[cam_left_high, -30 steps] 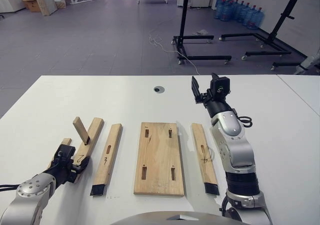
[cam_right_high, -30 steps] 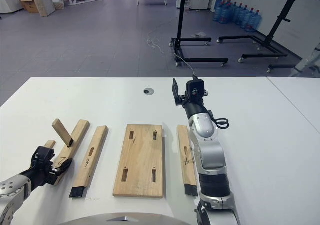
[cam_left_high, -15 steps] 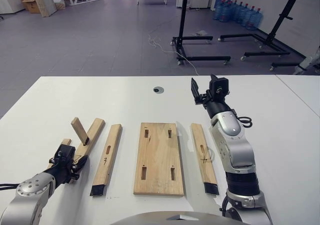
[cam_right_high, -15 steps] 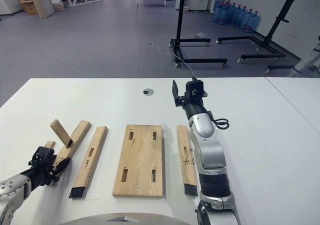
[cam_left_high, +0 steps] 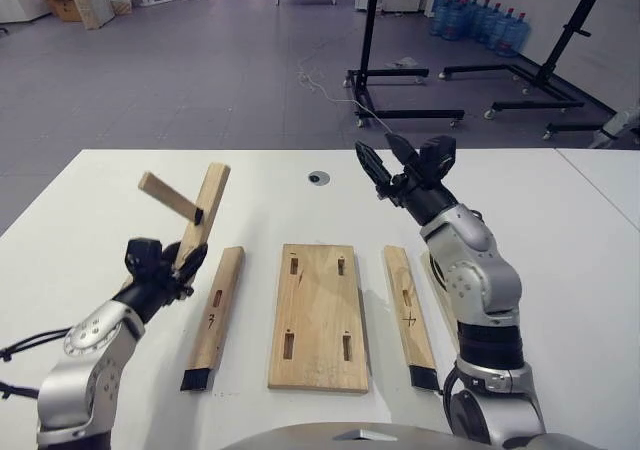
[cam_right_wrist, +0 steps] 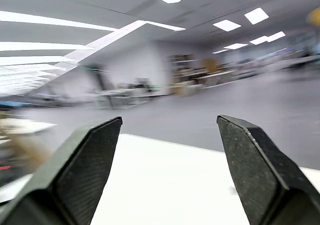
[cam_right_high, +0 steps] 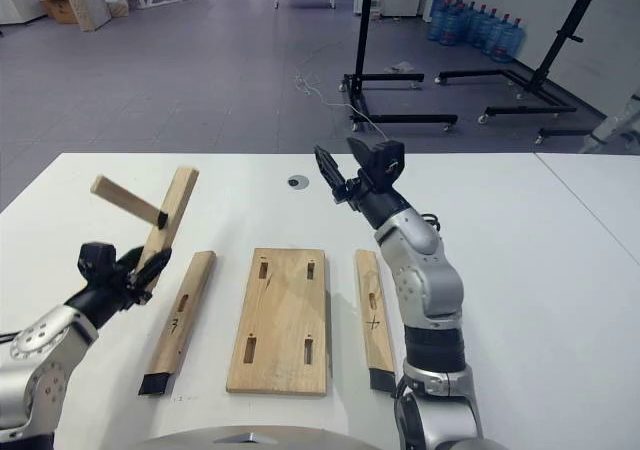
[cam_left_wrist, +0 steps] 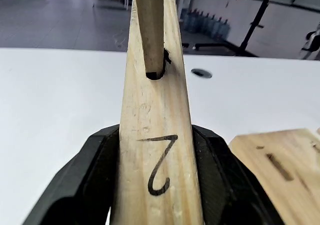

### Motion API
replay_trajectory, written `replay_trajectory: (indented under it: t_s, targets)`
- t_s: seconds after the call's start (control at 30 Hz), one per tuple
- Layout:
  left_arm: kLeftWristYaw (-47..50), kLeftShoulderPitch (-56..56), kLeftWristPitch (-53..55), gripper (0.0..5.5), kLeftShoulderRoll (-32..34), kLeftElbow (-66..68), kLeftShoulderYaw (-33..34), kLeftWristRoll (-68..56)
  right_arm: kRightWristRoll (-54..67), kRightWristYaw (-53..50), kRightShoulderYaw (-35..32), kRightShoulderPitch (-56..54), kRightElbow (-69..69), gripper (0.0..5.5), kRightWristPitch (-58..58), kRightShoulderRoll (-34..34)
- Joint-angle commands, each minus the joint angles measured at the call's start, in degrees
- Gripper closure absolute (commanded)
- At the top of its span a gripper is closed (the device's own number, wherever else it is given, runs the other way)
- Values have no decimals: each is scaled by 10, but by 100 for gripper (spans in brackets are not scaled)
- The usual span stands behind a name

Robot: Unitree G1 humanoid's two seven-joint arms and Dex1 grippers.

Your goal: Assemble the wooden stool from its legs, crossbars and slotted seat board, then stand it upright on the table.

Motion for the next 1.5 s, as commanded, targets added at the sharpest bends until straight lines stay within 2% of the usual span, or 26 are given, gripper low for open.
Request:
replay_trajectory:
  t_s: [0.03,0.2,0.37,0.77,0.93,1.2,1.5]
  targets:
    - [-45,-69,1,346,19,9,6,-60,128,67,-29,-31,29,200,89,-20]
    - [-177,-91,68,346,27,-19,-31,-230,228,126,-39,-63,86,200,147,-19]
    - [-241,-92,107,346,49,-29,-62,-296,240,175,-11,-77,112,200,158,-14]
    - [-241,-95,109,346,66,-25,-76,-307,305,211,-14,-73,98,200,207,-20]
    - [-246,-91,109,346,73,-20,-79,-302,282,243,8,-69,88,200,192,-35]
    - [-251,-99,112,346,84,-36,-98,-304,239,238,18,-107,150,200,154,-14]
    - [-254,-93,113,347,96,-36,-111,-297,277,246,8,-125,141,200,182,-11]
